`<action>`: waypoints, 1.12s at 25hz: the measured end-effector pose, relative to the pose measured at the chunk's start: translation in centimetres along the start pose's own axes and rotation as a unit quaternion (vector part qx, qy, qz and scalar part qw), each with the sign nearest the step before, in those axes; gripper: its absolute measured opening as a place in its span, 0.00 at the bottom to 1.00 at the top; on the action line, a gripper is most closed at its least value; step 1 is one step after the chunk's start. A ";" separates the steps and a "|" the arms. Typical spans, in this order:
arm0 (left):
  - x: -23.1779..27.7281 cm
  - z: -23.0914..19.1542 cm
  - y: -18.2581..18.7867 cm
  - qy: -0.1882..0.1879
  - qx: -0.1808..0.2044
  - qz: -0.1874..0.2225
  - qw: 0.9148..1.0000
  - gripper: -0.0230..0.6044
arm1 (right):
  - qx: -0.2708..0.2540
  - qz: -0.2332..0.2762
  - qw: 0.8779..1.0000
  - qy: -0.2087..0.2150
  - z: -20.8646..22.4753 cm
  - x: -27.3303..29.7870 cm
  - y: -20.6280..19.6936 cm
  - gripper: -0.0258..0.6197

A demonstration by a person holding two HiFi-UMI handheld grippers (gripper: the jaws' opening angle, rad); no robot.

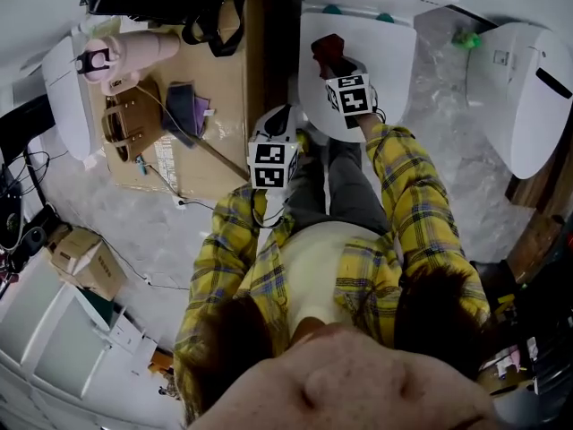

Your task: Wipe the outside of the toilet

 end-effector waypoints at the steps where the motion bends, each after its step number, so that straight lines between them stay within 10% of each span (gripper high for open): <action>1: 0.2 -0.1 -0.1 0.000 -0.006 -0.003 1.000 0.04 | -0.001 -0.002 1.000 -0.001 0.2 0.7 0.3 0.23; 17: 2.4 0.1 -1.7 0.000 0.005 -0.026 1.000 0.04 | -0.002 -0.046 0.999 0.001 2.3 7.0 1.1 0.23; 28: 3.8 1.4 -1.2 -0.021 0.016 -0.027 0.999 0.04 | 0.013 -0.068 0.994 -0.088 10.6 2.0 -1.9 0.23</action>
Point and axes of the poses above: the fingertips, and each gripper's own axes: x forward along the fingers, z to its right, y out of its top, the point moved 7 cm from there along -x, backward along the fingers, and after that the axes turned 6 degrees about y, right-handed, at the moved point
